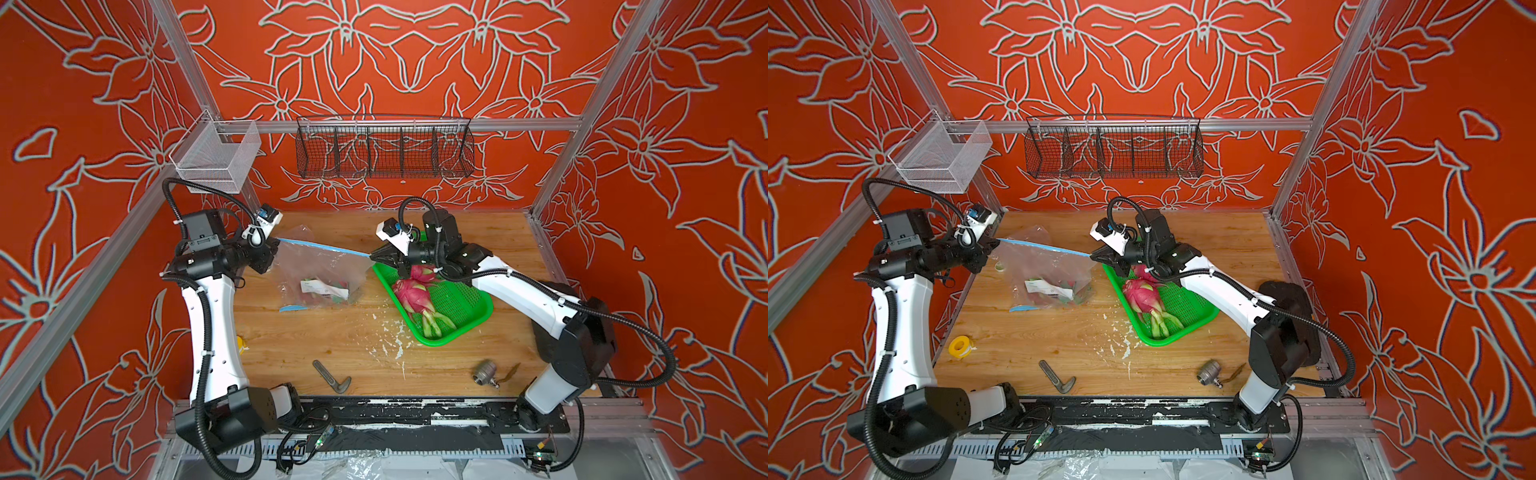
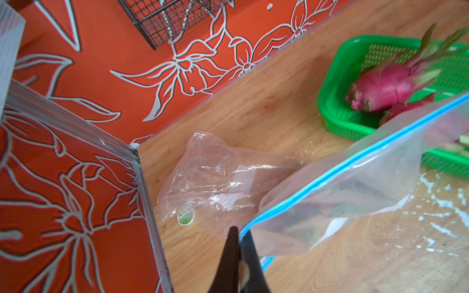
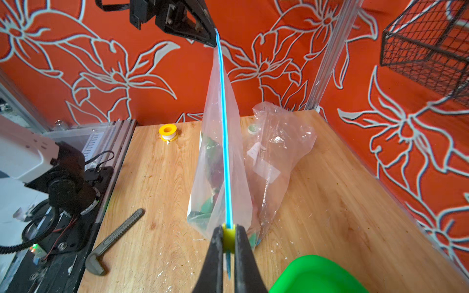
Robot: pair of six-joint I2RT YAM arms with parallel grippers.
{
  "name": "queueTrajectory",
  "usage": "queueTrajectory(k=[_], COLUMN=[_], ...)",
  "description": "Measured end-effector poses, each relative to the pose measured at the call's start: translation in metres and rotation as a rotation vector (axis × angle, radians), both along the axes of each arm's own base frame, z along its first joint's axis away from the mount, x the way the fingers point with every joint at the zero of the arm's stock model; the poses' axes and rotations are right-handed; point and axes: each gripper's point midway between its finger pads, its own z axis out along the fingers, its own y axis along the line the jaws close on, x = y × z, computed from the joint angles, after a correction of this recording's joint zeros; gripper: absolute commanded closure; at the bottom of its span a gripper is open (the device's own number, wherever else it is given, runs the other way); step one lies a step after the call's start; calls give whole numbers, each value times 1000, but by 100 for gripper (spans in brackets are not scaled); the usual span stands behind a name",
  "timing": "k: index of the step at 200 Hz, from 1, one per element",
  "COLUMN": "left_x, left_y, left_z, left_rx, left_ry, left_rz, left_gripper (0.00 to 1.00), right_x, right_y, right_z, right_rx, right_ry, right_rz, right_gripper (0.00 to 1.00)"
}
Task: Open the zip-top bag and take out the dragon fruit
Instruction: Adjust the zipper food storage bag in the zipper food storage bag.
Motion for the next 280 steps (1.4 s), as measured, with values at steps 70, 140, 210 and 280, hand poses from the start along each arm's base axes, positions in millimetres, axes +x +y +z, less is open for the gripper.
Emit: queueTrajectory(k=[70,140,210,280], left_x=[73,58,-78,-136], left_y=[30,18,-76,-94], left_z=[92,45,-165,-155], left_rx=[-155,-143,-113,36], left_ry=[-121,-68,393,360], left_rz=[183,143,-269,-429], left_gripper=[100,100,71,32], right_x=[107,111,-11,-66], right_y=[36,32,8,4], right_z=[69,49,-169,-127], right_rx=[121,94,-244,-180], right_ry=[-99,-51,198,26], right_rz=[-159,-195,-143,-147], right_gripper=[100,100,74,52])
